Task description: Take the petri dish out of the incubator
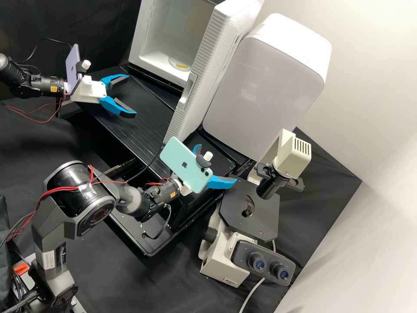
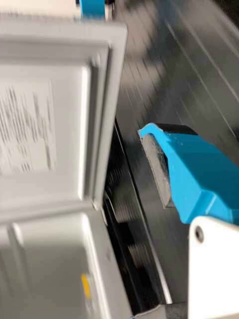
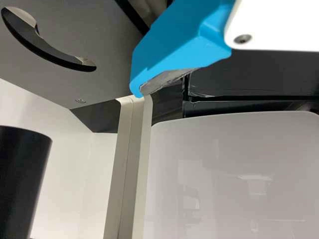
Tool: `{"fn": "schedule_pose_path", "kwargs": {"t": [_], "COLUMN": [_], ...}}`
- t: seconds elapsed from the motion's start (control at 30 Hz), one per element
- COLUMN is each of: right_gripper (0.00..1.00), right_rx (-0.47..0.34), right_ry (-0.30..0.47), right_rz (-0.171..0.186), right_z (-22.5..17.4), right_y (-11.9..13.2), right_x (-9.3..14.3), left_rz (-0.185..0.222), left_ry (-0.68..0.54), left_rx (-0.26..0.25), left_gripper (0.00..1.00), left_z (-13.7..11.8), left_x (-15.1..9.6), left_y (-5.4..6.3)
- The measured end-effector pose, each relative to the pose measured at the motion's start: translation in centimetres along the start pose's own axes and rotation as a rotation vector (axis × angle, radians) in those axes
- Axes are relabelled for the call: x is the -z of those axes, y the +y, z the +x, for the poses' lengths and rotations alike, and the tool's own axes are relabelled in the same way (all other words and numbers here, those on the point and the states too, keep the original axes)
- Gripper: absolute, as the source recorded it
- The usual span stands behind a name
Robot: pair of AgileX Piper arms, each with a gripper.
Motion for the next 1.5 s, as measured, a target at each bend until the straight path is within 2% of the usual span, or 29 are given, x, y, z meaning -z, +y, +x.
{"fn": "schedule_pose_path", "kwargs": {"t": [0.17, 0.3, 0.4, 0.57, 0.83, 1.03, 1.27, 1.5], "right_gripper": [1.0, 1.0, 1.0, 1.0, 1.0, 1.0, 1.0, 1.0], "right_rx": [0.0, 0.0, 0.0, 0.0, 0.0, 0.0, 0.0, 0.0], "right_ry": [0.0, 0.0, 0.0, 0.0, 0.0, 0.0, 0.0, 0.0], "right_rz": [0.0, 0.0, 0.0, 0.0, 0.0, 0.0, 0.0, 0.0], "right_z": [0.0, 0.0, 0.0, 0.0, 0.0, 0.0, 0.0, 0.0], "right_y": [0.0, 0.0, 0.0, 0.0, 0.0, 0.0, 0.0, 0.0], "right_x": [0.0, 0.0, 0.0, 0.0, 0.0, 0.0, 0.0, 0.0], "left_rz": [0.025, 0.038, 0.044, 0.029, 0.051, 0.056, 0.015, -0.022], "left_ry": [-0.066, -0.075, -0.059, -0.039, 0.015, 0.05, 0.111, 0.167], "left_rx": [-0.025, -0.042, -0.03, 0.006, 0.048, 0.022, -0.029, -0.015], "left_gripper": [1.0, 1.0, 1.0, 1.0, 1.0, 1.0, 1.0, 1.0], "left_z": [1.4, 2.9, 4.3, 7.4, 11.0, 12.7, 14.0, 15.6], "left_x": [-1.0, -0.9, -0.4, 0.5, 2.0, 3.0, 4.7, 6.0], "left_y": [1.0, 1.6, 2.0, 2.2, 2.6, 4.0, 5.5, 5.7]}}
